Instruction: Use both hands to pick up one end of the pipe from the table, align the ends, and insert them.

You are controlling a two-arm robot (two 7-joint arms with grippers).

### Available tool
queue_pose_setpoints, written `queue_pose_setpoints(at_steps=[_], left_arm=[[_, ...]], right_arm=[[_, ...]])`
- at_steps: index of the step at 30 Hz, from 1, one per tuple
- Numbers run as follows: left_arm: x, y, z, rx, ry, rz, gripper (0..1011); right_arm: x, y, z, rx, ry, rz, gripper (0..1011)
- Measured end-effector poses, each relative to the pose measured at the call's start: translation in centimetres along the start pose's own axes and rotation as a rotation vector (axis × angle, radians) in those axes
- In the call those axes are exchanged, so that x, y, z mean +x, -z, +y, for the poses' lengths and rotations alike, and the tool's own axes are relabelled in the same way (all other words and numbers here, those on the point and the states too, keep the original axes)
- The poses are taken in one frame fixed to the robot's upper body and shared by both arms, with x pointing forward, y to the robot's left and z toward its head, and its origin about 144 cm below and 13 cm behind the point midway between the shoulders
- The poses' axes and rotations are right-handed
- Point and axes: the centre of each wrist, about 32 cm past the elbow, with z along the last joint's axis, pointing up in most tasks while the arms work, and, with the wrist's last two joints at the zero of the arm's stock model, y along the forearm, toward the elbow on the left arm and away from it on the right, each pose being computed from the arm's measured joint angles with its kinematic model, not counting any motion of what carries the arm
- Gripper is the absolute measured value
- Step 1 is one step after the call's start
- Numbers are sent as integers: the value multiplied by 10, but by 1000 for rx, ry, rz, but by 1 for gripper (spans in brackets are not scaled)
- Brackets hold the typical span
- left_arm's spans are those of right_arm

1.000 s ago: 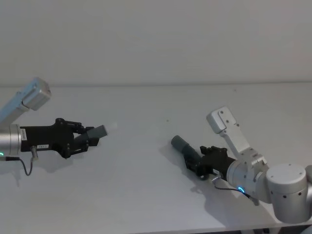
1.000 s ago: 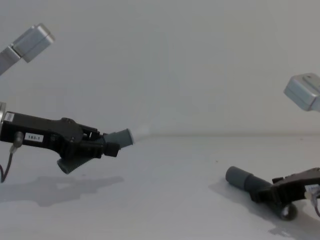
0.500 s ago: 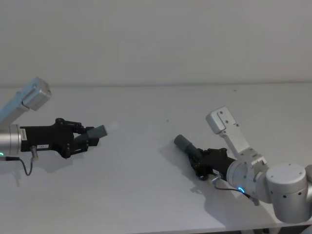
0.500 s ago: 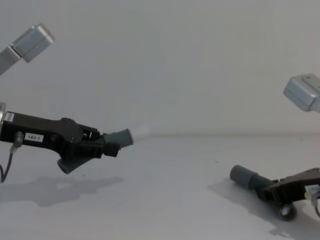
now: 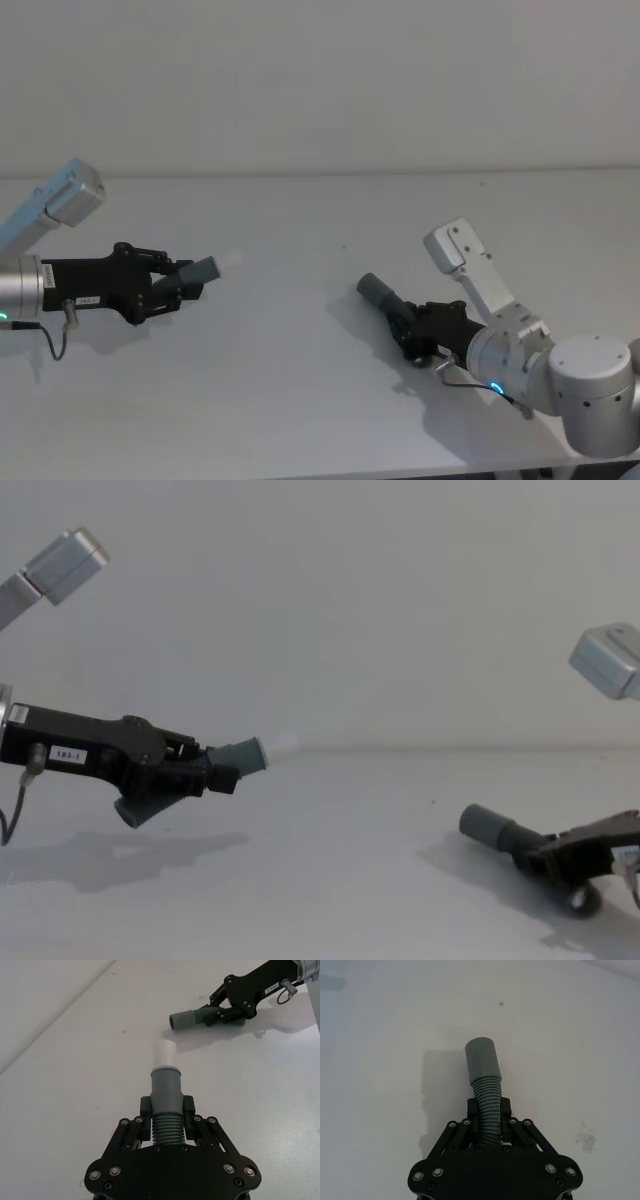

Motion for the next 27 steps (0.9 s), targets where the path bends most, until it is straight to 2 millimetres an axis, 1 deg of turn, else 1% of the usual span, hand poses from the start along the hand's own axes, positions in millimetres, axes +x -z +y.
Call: queue_pose_setpoints(at_steps=[19, 27], left_arm=[[0, 0, 0, 0, 0, 0, 329], [0, 0, 0, 0, 0, 0, 329]], right_arm=[[20, -7, -7, 233, -31, -105, 195], [33, -10, -10, 362, -71, -187, 194]])
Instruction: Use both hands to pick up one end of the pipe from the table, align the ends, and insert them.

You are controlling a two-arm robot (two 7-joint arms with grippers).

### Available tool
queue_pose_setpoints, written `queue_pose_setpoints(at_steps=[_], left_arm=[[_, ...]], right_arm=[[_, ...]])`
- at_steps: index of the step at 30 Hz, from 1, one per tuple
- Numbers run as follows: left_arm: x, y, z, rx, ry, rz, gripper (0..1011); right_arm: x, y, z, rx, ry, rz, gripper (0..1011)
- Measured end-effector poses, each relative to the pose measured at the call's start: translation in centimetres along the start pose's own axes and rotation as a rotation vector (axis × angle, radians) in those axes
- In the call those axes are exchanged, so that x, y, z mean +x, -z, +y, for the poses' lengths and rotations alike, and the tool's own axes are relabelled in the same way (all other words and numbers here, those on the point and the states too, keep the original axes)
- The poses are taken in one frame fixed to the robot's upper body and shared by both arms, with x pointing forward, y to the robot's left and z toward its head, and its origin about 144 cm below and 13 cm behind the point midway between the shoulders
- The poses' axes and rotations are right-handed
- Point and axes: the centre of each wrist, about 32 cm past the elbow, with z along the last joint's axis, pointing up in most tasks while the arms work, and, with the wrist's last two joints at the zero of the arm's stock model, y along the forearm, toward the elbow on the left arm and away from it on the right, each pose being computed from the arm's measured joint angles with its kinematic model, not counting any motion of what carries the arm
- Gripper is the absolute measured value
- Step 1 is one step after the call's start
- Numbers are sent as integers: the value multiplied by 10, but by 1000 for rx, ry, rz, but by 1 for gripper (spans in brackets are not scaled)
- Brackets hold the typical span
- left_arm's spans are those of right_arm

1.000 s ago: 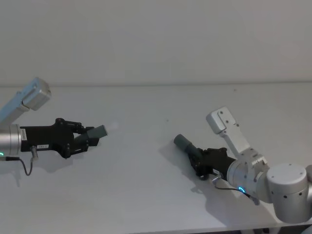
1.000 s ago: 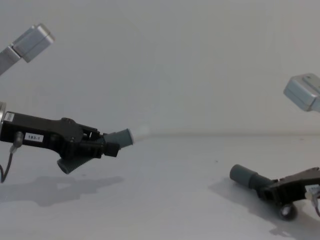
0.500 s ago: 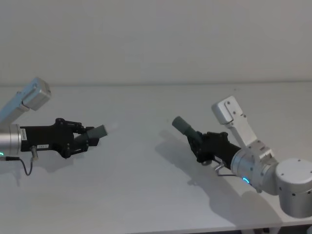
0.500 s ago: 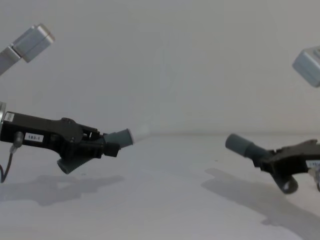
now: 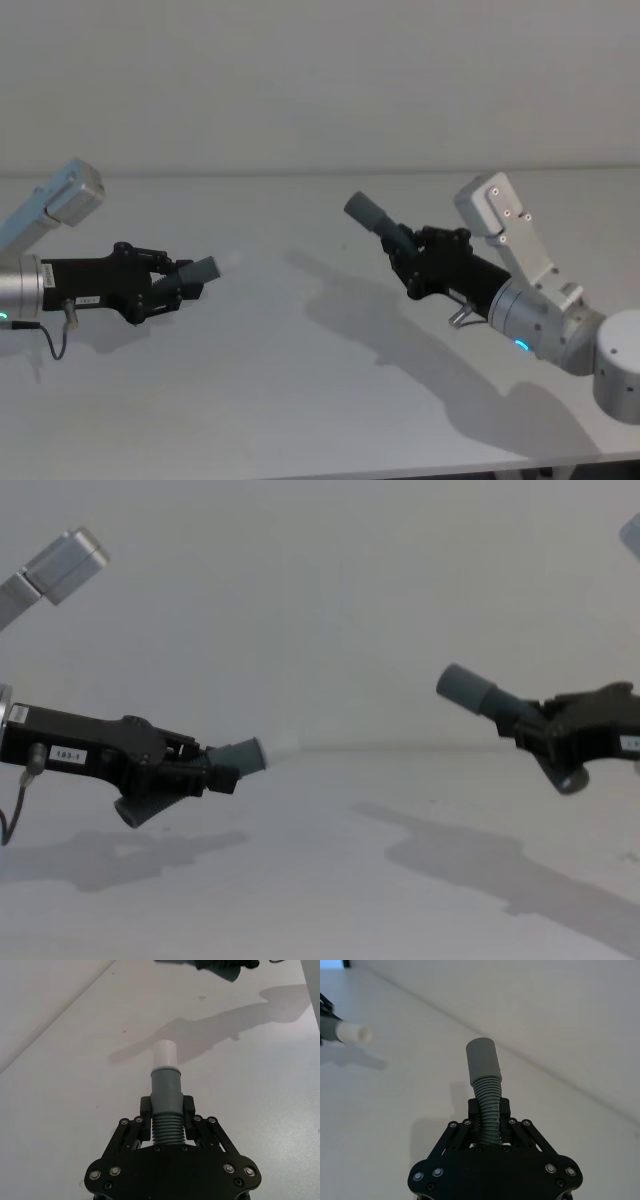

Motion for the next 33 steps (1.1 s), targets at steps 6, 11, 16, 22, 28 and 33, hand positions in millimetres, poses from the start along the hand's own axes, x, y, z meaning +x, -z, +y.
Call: queue_pose_setpoints(at_steps=[6, 11, 16, 22, 28, 33], left_arm=[[0, 0, 0, 0, 0, 0, 329], [0, 0, 0, -1, 2, 0, 329], [0, -2, -1, -5, 15, -3, 329], [2, -6, -4, -9, 45, -16, 329], [5, -11, -5, -5, 78, -31, 329], [7, -16, -6, 2, 101, -43, 329]], right_arm=[[12, 0, -3, 98, -46, -61, 191], [23, 1, -4, 179, -95, -117, 191], [33, 2, -6, 254, -145, -168, 191], [46, 4, -7, 340, -214, -229, 189], [58, 9, -8, 413, -289, -284, 188], [65, 13, -9, 466, -361, -330, 184]])
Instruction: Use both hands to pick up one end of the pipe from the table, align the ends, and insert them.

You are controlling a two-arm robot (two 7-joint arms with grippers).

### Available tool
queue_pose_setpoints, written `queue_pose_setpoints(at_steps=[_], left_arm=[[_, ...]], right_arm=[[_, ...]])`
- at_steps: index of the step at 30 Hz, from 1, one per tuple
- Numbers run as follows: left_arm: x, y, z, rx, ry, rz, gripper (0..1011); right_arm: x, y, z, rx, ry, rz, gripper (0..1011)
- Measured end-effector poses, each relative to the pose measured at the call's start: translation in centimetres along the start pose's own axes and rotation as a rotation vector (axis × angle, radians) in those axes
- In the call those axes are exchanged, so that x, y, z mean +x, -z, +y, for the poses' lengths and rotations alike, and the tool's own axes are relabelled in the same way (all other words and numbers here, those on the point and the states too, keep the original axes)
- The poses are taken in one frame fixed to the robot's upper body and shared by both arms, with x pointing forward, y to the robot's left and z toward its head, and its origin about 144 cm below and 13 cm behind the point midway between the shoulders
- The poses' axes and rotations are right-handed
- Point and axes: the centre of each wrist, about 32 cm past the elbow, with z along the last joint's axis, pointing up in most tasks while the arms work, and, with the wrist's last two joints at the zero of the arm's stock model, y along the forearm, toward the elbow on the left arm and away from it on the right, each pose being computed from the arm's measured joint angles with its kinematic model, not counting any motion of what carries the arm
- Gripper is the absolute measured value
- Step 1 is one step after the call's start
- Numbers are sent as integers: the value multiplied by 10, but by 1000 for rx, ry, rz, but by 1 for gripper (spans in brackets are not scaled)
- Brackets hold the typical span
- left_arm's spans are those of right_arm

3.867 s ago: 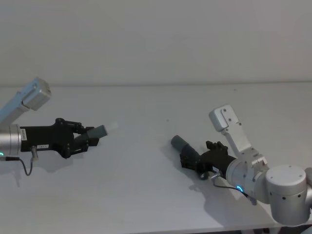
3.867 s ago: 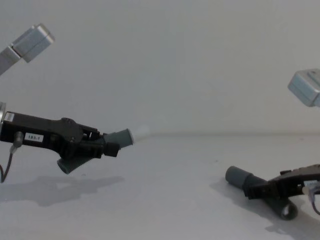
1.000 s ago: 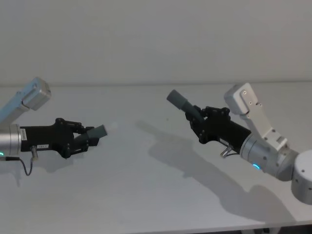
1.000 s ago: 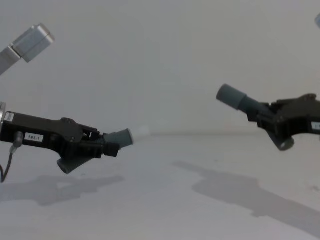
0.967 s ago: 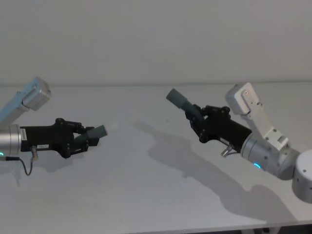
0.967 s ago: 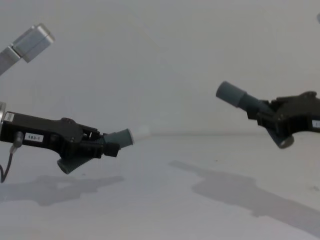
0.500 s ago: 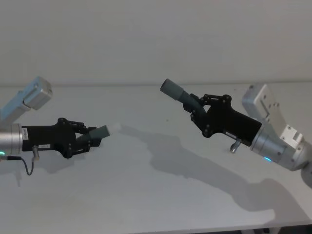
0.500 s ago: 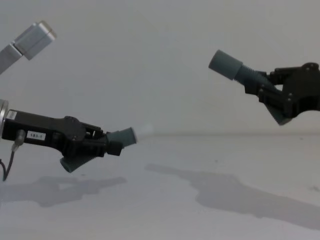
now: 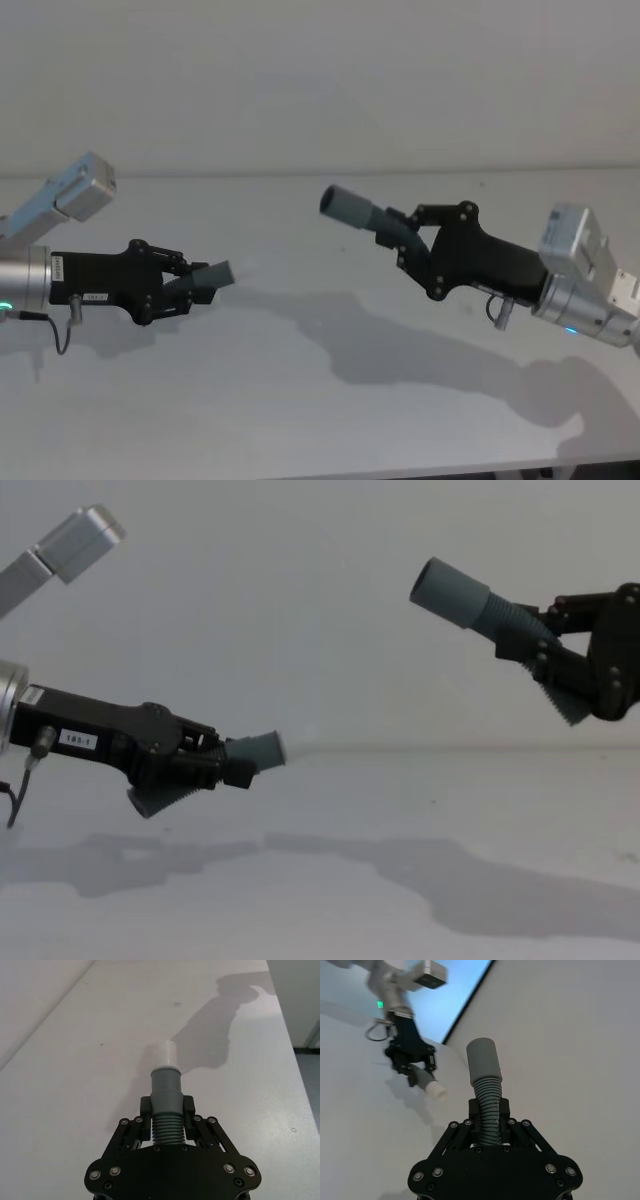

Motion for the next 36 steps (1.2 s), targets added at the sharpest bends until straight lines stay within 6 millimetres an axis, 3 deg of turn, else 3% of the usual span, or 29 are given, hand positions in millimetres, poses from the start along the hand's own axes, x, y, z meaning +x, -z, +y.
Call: queue_pose_setpoints(at_steps=[17, 36], left_arm=[[2, -9, 1, 34, 59, -11, 329], [-1, -6, -1, 41, 82, 13, 329]], right_arm=[[-3, 12, -7, 39, -118, -54, 182], [-8, 13, 0, -40, -169, -90, 184]])
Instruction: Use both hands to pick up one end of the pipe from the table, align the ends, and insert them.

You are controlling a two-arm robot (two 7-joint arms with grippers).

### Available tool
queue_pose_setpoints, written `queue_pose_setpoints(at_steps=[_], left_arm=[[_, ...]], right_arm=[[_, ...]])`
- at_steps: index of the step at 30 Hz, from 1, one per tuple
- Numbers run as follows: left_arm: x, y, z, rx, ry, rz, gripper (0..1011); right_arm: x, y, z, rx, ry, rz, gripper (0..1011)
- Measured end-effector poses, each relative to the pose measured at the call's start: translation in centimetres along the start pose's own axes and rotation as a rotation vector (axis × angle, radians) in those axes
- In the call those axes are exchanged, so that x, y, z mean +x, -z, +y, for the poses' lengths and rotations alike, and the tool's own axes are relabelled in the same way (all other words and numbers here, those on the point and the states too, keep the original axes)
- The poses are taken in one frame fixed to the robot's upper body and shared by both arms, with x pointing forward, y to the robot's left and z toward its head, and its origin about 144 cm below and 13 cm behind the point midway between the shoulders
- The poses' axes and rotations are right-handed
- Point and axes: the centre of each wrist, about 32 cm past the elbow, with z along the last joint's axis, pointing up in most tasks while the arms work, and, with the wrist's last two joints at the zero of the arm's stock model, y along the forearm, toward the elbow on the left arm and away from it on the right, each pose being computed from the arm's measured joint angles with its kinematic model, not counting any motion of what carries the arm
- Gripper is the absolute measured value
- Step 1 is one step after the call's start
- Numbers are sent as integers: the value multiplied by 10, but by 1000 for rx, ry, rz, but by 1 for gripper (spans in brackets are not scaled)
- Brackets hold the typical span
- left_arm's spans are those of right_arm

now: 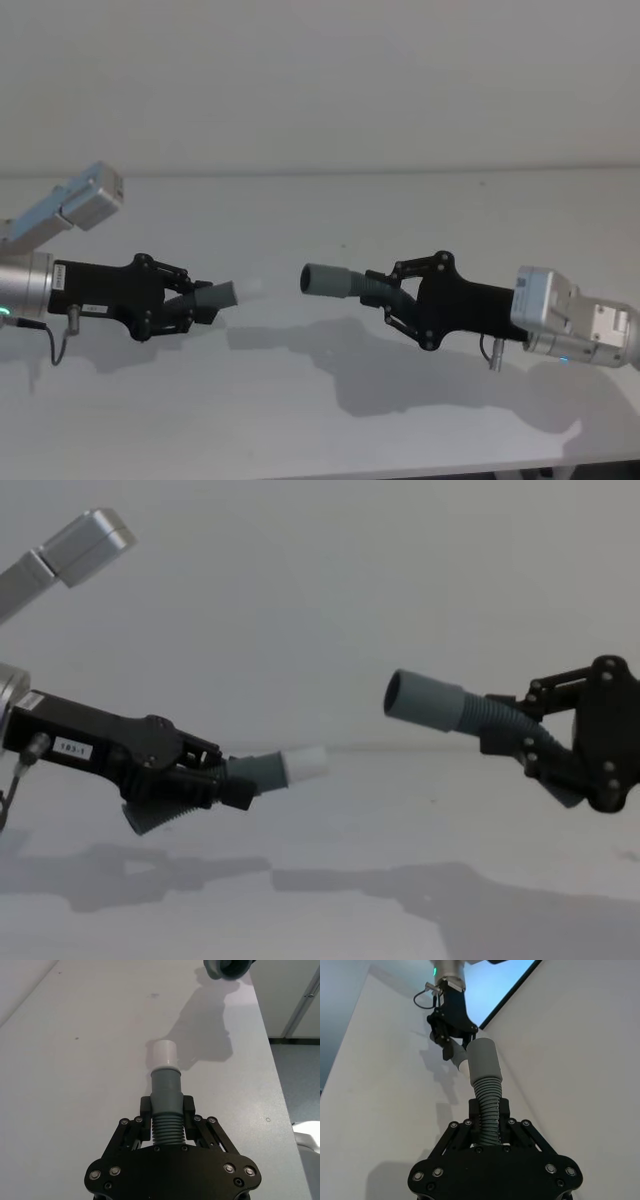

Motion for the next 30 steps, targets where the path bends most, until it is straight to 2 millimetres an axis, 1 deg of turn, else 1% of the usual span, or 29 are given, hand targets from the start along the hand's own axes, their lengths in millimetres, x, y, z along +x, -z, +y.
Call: queue_pose_setpoints(at_steps=[19, 30], left_arm=[[1, -3, -11, -4, 32, 0, 329], [2, -5, -14, -1, 47, -6, 329]], right_arm=[[-2, 4, 12, -47, -55, -31, 182], [-2, 6, 15, -60, -61, -37, 182]])
